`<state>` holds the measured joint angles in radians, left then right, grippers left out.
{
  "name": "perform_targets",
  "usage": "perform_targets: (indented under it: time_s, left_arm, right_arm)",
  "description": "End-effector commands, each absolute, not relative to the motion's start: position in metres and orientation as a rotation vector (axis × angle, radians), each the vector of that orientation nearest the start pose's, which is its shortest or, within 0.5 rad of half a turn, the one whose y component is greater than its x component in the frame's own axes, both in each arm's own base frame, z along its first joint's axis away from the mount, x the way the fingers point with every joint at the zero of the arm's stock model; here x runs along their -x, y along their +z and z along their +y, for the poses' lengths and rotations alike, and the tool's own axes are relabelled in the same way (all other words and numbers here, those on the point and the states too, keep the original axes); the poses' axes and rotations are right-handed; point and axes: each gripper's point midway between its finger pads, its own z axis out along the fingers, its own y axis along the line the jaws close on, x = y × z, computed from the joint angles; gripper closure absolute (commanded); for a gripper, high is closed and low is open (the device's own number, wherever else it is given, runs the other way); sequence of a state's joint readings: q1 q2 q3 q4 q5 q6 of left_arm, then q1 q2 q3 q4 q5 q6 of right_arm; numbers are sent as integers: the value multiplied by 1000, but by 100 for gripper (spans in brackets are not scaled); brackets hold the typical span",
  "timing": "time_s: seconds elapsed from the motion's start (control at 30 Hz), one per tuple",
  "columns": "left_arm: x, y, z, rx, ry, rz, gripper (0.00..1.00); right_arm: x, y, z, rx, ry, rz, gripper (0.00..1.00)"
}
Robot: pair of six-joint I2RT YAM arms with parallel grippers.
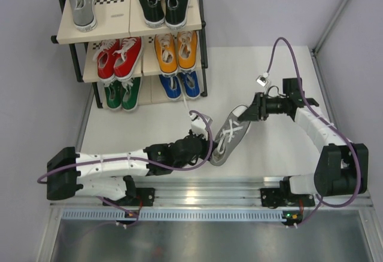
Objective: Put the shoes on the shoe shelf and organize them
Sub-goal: Pick up the shoe at the center of the board.
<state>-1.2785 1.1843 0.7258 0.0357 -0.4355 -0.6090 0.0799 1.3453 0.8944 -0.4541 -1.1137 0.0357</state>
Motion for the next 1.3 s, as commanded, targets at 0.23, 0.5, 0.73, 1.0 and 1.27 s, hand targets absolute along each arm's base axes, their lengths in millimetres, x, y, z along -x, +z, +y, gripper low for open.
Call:
perform_targets:
  time_s: [0.23,0.5,0.73,1.0,1.27]
  left_arm:
    - [-165,230,-354,-362,-888,1823,68]
    - [-139,270,-320,-675,-878,1605,28]
    - [-103,262,-333,-940,-996,1507,28]
    - [-111,237,-364,-1022,-951,1505,29]
    - [-135,213,-368,-1020,-788,1558,29]
  right_arm:
    - [-253,227,189,604,1566,1985,100]
    - [-269,232,173,515,1537,1981,100]
    - [-275,232,174,485,1565,1991,100]
    - [-274,234,174,486,1564,1982,100]
    - [-269,235,175,502,1562,1969,100]
